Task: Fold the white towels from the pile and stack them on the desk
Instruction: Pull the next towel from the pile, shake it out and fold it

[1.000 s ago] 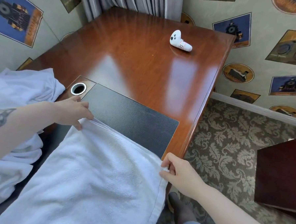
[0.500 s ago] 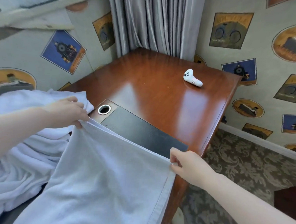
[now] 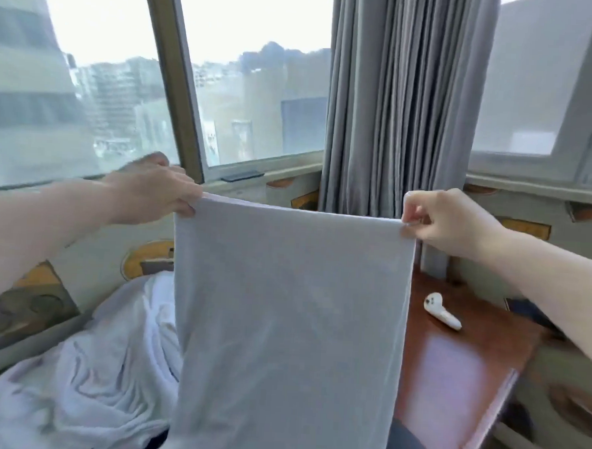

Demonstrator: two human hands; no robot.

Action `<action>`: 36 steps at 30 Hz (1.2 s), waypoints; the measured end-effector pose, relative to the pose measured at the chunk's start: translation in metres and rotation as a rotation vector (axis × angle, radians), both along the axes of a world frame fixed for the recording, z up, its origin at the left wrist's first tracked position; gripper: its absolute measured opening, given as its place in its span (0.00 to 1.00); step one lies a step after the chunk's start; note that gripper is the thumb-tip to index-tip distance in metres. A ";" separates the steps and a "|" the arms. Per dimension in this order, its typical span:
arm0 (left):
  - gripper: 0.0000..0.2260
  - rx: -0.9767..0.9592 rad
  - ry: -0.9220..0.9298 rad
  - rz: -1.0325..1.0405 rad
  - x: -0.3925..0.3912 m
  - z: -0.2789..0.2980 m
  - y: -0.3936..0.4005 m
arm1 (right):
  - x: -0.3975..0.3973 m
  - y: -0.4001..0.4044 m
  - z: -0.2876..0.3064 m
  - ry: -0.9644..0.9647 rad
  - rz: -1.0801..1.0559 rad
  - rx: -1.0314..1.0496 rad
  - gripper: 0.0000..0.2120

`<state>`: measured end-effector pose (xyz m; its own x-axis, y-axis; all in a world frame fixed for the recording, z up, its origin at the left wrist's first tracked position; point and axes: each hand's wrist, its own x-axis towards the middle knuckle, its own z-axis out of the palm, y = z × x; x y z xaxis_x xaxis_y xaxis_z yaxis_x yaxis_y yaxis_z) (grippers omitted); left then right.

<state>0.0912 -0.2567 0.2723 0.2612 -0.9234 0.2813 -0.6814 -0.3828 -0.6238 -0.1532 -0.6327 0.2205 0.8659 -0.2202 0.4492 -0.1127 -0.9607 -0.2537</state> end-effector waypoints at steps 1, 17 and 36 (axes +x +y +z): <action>0.04 -0.050 -0.027 -0.017 -0.008 0.019 0.004 | 0.002 -0.002 0.024 -0.033 0.008 -0.024 0.14; 0.10 -0.604 -0.296 0.288 -0.139 0.217 0.026 | -0.006 -0.016 0.272 -0.491 -0.100 -0.524 0.09; 0.17 -0.388 -0.326 0.605 -0.228 0.224 0.040 | 0.042 -0.032 0.267 -0.510 0.344 -0.340 0.04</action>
<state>-0.1369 -0.2162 0.4963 0.5359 -0.4672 0.7032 -0.0911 -0.8601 -0.5020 -0.1116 -0.6649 0.4877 0.5238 0.2533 0.8133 0.2652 -0.9558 0.1269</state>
